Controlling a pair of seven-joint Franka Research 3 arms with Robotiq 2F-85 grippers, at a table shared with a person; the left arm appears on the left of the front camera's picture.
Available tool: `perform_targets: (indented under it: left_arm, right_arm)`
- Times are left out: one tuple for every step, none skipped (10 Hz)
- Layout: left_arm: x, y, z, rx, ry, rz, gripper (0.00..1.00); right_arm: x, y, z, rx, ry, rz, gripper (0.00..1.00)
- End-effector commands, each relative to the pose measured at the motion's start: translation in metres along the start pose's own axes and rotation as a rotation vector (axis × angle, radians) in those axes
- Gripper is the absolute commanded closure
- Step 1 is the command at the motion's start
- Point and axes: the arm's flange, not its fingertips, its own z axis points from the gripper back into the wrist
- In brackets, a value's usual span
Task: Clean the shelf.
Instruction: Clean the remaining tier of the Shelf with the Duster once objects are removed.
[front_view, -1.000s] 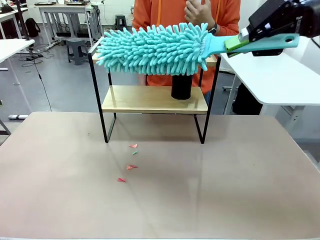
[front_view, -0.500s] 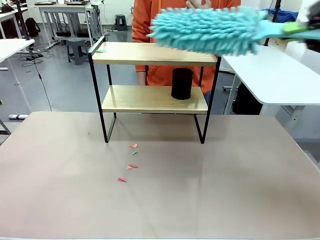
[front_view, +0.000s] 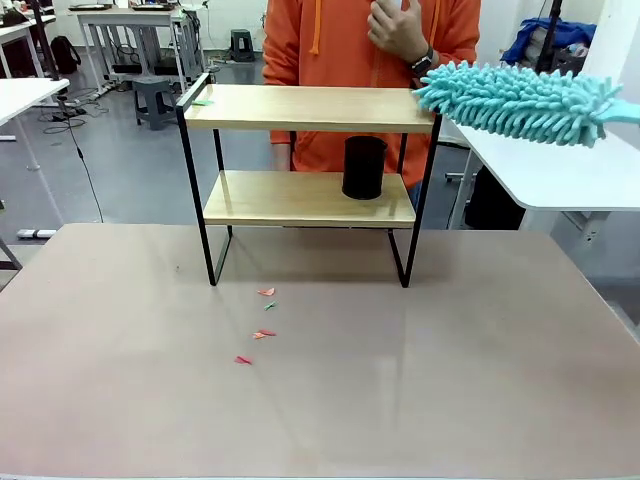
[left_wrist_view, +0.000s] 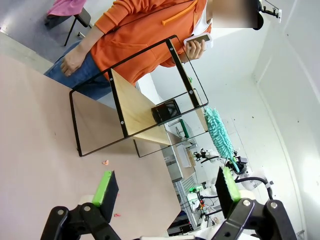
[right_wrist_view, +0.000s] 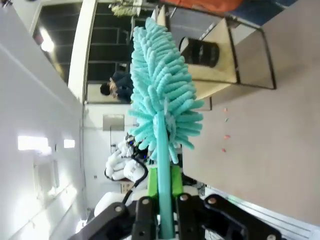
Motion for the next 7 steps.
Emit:
perform_targets:
  left_arm:
    - [-0.002,-0.002,0.0,-0.014,0.0,-0.021,0.0]
    - [-0.002,-0.002,0.0,-0.014,0.0,-0.021,0.0]
    - [-0.002,-0.002,0.0,-0.014,0.0,-0.021,0.0]
    - [-0.002,-0.002,0.0,-0.014,0.0,-0.021,0.0]
    - [-0.002,-0.002,0.0,-0.014,0.0,-0.021,0.0]
    - [-0.002,-0.002,0.0,-0.014,0.0,-0.021,0.0]
    - [-0.002,-0.002,0.0,-0.014,0.0,-0.021,0.0]
  right_arm:
    - [-0.006,0.006,0.002,0.019,0.039,0.02,0.87]
    - [-0.006,0.006,0.002,0.019,0.039,0.02,0.87]
    - [-0.006,0.006,0.002,0.019,0.039,0.02,0.87]
    - [-0.006,0.006,0.002,0.019,0.039,0.02,0.87]
    - [-0.006,0.006,0.002,0.019,0.039,0.02,0.87]
    - [-0.005,0.004,-0.002,0.008,0.033,0.005,0.87]
    - [-0.012,0.029,-0.006,0.011,-0.018,0.078,0.87]
